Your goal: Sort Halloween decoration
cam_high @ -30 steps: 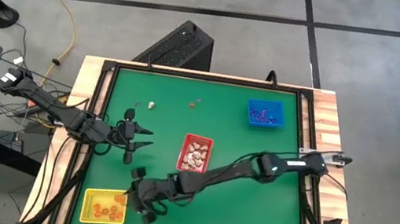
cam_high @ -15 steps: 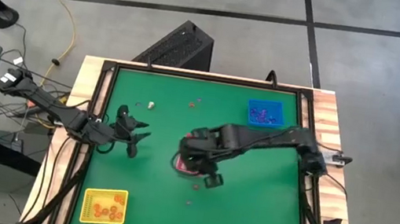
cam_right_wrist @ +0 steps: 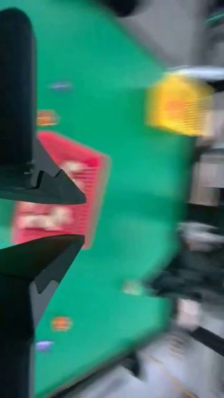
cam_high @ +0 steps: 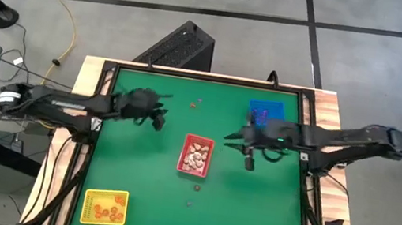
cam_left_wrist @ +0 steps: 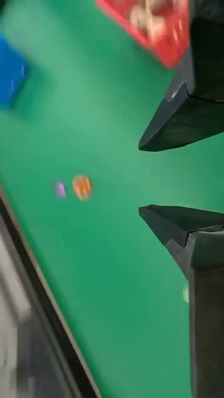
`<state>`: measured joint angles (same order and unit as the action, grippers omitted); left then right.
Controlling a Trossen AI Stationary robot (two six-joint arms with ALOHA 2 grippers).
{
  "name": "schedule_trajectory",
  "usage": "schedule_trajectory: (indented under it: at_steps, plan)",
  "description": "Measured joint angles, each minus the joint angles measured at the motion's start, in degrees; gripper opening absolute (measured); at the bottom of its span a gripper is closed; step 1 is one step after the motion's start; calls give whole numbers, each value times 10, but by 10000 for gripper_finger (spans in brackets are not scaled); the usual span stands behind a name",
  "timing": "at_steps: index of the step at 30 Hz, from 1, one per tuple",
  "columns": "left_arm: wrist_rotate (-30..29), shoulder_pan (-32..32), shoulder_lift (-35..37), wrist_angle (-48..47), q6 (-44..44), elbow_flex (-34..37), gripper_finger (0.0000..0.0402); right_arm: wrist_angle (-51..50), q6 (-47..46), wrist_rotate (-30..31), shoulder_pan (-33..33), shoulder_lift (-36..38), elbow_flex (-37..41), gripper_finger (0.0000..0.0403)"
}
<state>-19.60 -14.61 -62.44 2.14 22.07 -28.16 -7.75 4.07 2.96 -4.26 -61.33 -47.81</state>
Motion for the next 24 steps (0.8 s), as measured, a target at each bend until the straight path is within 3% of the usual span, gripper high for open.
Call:
schedule_trajectory:
  at_steps: [3,5,15,24]
  plan:
    - [140,-58,-84,66,-34,-47,141,137,-19,0,2,63,110,119]
    - [163,-76,-148,85,-41,-84,141,189,-25,1,2,89,161,119]
    - [149,-93,-431,92,-92,-273,141,195,-43,31,-1,176,184,119]
    - [74,-112,-465,94,-63,-295,141,114,-21,31,-25,178,184,119]
